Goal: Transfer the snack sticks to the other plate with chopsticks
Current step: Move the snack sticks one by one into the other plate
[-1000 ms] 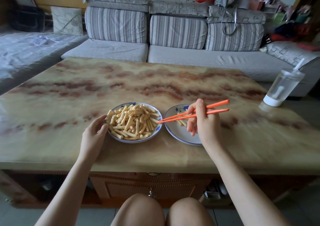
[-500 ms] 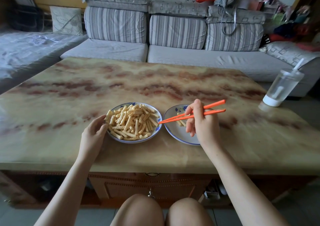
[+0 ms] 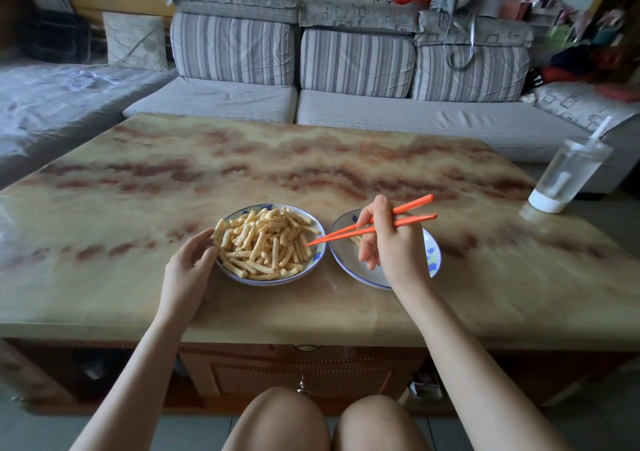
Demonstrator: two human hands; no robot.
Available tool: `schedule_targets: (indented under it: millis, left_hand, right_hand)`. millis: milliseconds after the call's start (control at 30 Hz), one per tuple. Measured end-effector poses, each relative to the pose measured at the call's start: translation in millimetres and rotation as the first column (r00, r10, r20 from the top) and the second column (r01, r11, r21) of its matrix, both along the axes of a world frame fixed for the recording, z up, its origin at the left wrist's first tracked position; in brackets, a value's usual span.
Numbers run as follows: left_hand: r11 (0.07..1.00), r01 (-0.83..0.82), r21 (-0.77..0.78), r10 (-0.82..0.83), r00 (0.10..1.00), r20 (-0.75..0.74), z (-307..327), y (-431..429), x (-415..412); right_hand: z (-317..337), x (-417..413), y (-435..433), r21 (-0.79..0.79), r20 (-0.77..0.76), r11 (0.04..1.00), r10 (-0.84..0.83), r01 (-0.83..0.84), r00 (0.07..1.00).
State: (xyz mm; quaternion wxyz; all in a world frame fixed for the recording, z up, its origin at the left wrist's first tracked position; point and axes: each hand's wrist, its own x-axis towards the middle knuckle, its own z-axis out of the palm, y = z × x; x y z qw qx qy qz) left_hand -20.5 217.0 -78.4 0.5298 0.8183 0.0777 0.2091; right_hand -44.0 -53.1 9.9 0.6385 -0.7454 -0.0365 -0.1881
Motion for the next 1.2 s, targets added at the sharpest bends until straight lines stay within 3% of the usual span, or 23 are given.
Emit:
schedule_targets:
  millis: [433, 567, 833, 1067, 1200]
  left_hand:
    - [1.000, 0.001, -0.008, -0.001, 1.000, -0.003, 2, -1, -2]
    - [1.000, -0.001, -0.008, 0.001, 1.000, -0.002, 2, -1, -2]
    - [1.000, -0.006, 0.005, 0.006, 1.000, -0.003, 2, -1, -2]
    - [1.000, -0.007, 0.010, 0.007, 1.000, -0.004, 2, -2, -1]
    - [1.000, -0.008, 0.010, 0.009, 1.000, -0.005, 2, -1, -1]
  right_hand:
    - [4, -1, -7, 0.090, 0.023, 0.993, -0.075, 0.072, 0.997]
    - [10, 0, -28, 0.121, 0.084, 0.981, -0.164, 0.153, 0.983]
    - [2, 5, -65, 0.115, 0.047, 0.949, -0.299, 0.292, 0.953]
    - [5, 6, -44, 0.180, 0.054, 0.962, -0.216, 0.204, 0.975]
    - [1, 13, -21, 0.123, 0.066, 0.989, -0.094, 0.085, 0.993]
